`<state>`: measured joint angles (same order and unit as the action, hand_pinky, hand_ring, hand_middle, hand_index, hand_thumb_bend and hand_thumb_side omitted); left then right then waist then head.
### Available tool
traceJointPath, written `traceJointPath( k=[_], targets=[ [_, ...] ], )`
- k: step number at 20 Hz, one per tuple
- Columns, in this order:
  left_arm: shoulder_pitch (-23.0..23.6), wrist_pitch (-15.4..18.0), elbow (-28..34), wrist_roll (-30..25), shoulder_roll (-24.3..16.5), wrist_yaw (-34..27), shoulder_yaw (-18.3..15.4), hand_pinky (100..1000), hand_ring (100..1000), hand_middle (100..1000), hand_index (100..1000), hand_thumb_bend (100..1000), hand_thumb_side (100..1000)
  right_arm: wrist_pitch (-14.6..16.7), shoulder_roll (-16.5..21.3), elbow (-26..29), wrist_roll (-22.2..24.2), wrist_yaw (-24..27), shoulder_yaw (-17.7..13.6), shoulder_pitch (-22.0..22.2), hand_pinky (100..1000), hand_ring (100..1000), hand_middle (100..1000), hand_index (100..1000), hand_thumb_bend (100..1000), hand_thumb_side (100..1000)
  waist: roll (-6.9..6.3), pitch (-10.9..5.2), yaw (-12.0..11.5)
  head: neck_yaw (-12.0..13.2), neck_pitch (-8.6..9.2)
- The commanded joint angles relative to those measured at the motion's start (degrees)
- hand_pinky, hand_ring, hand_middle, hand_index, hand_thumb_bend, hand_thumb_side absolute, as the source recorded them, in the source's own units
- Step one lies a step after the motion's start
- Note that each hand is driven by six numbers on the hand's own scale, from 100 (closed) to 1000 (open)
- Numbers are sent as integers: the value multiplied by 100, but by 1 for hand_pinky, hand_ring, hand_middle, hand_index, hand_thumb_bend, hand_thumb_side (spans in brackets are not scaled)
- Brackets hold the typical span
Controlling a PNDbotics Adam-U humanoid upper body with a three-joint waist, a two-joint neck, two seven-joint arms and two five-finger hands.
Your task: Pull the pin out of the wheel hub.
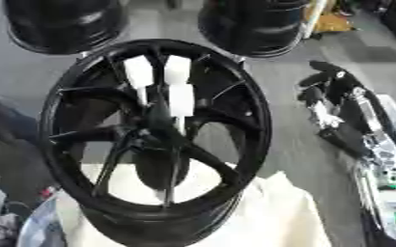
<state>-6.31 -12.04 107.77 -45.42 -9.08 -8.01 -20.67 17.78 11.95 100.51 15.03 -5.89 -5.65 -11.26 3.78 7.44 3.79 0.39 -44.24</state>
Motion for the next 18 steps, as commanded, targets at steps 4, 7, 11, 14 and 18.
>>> traceJointPath(
  k=[4,7,11,14,18],
  targets=[
    [-51,-31,136,2,-60,-53,17,586,531,661,748,100,895,3,156,75,27,-63,-48,-55,713,579,617,863,100,500,-18,-144,0,5,13],
    [-40,-42,135,-17,-68,-34,27,587,532,662,748,100,900,4,219,71,48,-82,-46,-81,715,583,623,866,100,493,-5,-156,4,-27,13],
    [-16,-69,144,-38,-59,-7,25,587,532,662,747,100,904,24,416,54,95,-133,-24,-186,723,598,648,876,100,466,15,-173,-18,-11,13],
    [-2,-61,141,-62,-81,9,47,588,533,663,747,100,902,62,889,14,239,-187,93,-539,730,614,674,886,100,430,35,-197,-20,-41,13],
    [26,-59,125,-89,-85,23,54,588,533,662,747,100,904,112,1586,-186,553,-266,439,-1360,740,643,710,900,100,380,46,-239,-61,-70,13]
  ],
)
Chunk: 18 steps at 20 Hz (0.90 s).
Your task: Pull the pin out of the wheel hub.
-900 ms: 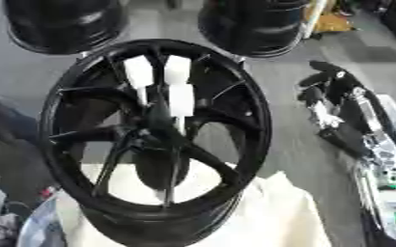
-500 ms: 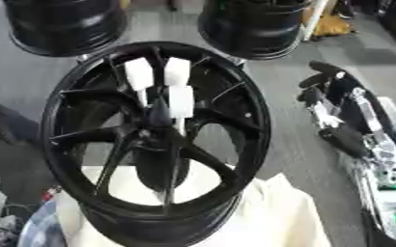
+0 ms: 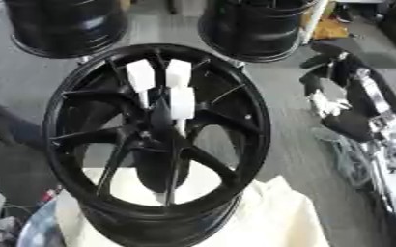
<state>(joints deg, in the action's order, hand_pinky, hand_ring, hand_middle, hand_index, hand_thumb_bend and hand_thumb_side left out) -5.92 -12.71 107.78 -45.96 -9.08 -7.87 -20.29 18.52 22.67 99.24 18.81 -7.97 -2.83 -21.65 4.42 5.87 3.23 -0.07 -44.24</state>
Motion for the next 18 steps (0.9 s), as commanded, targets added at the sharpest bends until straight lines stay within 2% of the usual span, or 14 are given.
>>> traceJointPath(
  k=[1,3,5,7,9,10,11,14,18],
  targets=[
    [-9,11,122,-38,-85,13,16,588,533,662,747,100,904,53,594,-122,232,-52,217,-447,740,643,710,900,100,380,-19,-86,-6,-23,13],
    [-6,15,119,-41,-84,17,13,588,533,662,747,100,904,85,654,-198,285,-33,257,-548,740,643,710,900,100,380,-19,-88,-6,-22,13],
    [13,8,100,-106,-118,17,89,588,533,663,748,100,902,188,812,-102,388,-112,407,-716,762,717,774,924,100,433,23,-166,-115,-136,13],
    [19,18,82,-173,-133,12,132,588,533,664,748,100,903,360,1090,-138,560,-279,684,-996,767,739,792,929,100,477,28,-198,-199,-212,13],
    [17,29,67,-220,-132,9,156,588,533,664,748,100,903,546,1389,-333,747,-444,986,-1300,767,739,792,929,100,477,25,-208,-252,-273,13],
    [17,31,60,-245,-134,12,171,589,533,664,748,100,905,640,1506,-459,841,-504,1138,-1452,772,753,807,934,100,524,31,-214,-275,-302,13],
    [19,33,54,-263,-135,19,177,589,533,664,748,100,905,733,1544,-599,935,-561,1291,-1605,772,753,807,934,100,524,33,-217,-277,-306,13],
    [32,34,46,-291,-140,36,174,588,533,664,748,100,906,869,1391,-1054,1221,-727,1756,-2070,777,770,822,938,100,581,47,-233,-259,-275,13],
    [52,37,47,-291,-132,59,142,588,533,664,748,100,908,786,1014,-1686,1611,-751,2390,-2704,782,780,833,941,100,635,41,-236,-209,-203,13]
  ],
)
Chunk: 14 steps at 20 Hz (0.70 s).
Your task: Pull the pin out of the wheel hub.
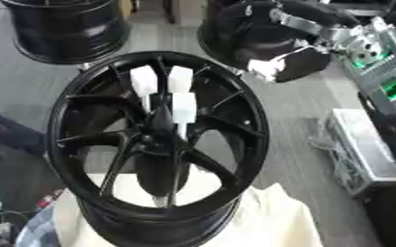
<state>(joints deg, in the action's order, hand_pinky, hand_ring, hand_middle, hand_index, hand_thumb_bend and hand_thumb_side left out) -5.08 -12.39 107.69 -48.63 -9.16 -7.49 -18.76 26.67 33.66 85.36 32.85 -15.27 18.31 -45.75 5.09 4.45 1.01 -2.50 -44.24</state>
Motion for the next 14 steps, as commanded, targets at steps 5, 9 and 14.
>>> traceJointPath(
  k=[5,9,14],
  targets=[
    [-26,10,62,-21,-114,35,-32,588,533,664,749,100,910,68,-478,-1039,713,124,708,-826,785,786,839,946,100,705,-37,-78,54,94,13],
    [-25,12,62,-41,-108,49,-32,588,533,665,749,100,911,248,-656,-1232,1123,146,728,-904,782,784,831,944,110,715,-39,-72,59,97,13],
    [-27,9,61,-65,-101,49,-32,588,532,665,750,100,912,293,-801,-1252,1618,154,684,-953,781,786,830,944,126,737,-43,-69,59,93,13]
  ],
)
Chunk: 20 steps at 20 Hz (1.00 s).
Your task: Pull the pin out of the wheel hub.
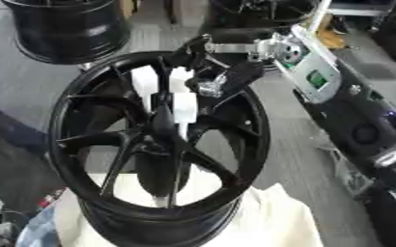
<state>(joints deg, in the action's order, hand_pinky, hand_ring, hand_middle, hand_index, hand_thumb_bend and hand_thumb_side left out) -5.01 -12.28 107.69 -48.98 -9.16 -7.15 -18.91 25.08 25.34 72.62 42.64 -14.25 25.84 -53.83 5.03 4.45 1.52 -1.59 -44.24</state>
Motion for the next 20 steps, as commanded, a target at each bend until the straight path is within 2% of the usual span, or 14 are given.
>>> traceJointPath(
  k=[1,7,20],
  targets=[
    [-34,-3,61,-32,-101,14,-19,588,532,665,750,100,912,449,10,20,711,59,-73,-149,781,786,830,944,126,737,-37,-70,8,1,13],
    [-35,-6,62,-44,-99,21,-20,588,532,665,750,100,914,437,-54,2,910,69,-64,-153,781,786,830,944,124,748,-34,-66,3,-2,13],
    [-37,-4,62,-61,-102,25,-18,589,532,666,751,100,914,450,58,243,933,115,89,-71,781,787,829,945,120,769,-33,-65,32,10,13]
  ],
)
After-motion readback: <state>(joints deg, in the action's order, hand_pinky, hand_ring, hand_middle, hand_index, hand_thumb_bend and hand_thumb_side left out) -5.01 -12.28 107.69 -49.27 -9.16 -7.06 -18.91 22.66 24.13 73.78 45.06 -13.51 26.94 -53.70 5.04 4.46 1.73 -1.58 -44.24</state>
